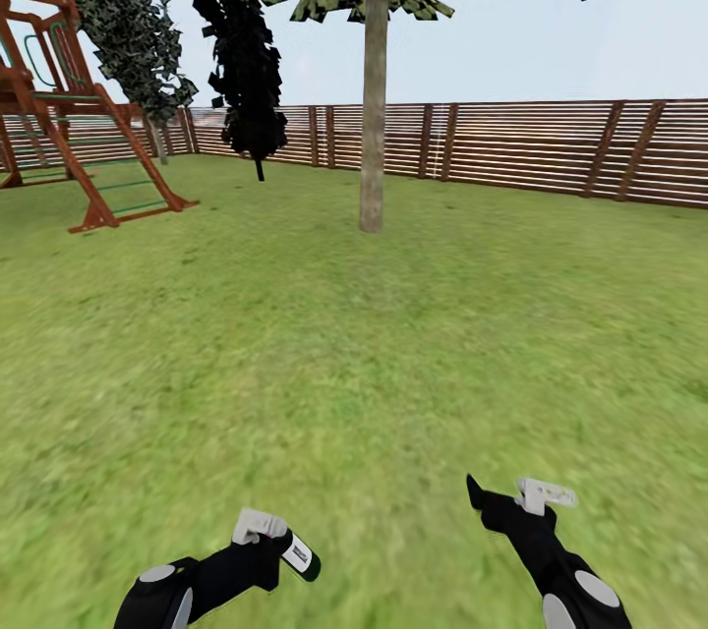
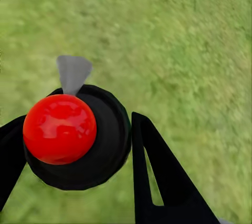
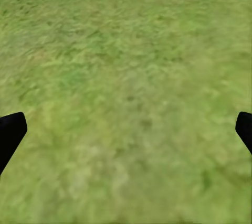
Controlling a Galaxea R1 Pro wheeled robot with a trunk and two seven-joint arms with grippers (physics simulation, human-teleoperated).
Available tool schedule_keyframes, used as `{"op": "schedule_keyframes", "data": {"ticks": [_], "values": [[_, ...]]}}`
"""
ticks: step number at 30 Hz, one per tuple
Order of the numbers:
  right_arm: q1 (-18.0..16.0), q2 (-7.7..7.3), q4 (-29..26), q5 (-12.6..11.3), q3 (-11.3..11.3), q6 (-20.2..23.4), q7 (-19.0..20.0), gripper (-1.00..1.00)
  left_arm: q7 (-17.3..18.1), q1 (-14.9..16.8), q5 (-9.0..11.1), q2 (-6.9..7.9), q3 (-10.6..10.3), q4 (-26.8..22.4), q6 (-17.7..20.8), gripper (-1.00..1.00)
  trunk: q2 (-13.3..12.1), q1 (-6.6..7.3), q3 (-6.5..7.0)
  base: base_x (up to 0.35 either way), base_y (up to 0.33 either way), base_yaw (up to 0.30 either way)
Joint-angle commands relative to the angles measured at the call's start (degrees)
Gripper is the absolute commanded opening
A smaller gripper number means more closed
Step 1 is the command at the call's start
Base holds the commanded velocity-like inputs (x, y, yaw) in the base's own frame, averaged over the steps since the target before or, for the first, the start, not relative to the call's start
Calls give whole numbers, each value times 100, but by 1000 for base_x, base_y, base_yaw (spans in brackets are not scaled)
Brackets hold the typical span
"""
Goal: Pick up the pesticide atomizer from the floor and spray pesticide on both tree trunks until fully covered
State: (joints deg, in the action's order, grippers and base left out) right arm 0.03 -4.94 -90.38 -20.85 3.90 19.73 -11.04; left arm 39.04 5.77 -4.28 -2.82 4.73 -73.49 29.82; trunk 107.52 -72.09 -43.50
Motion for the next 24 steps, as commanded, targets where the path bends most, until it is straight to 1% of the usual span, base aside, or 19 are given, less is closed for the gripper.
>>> {"op": "schedule_keyframes", "data": {"ticks": [1, 8, 24], "values": [[2, -7, -18, -60, 14, 76, -56, 100, 41, 3, -47, -8, 20, -8, 24, -100, 2, -3, -4, 342, 0, 0], [0, -4, -46, -59, 13, 199, -56, 100, 36, 3, -45, -8, 20, -8, 24, -100, 2, -3, -4, 342, 0, 0], [-3, -3, -51, -54, 5, 216, -56, 100, 35, 3, -54, -8, 20, -8, 24, -100, 2, -3, -4, 342, 0, 0]]}}
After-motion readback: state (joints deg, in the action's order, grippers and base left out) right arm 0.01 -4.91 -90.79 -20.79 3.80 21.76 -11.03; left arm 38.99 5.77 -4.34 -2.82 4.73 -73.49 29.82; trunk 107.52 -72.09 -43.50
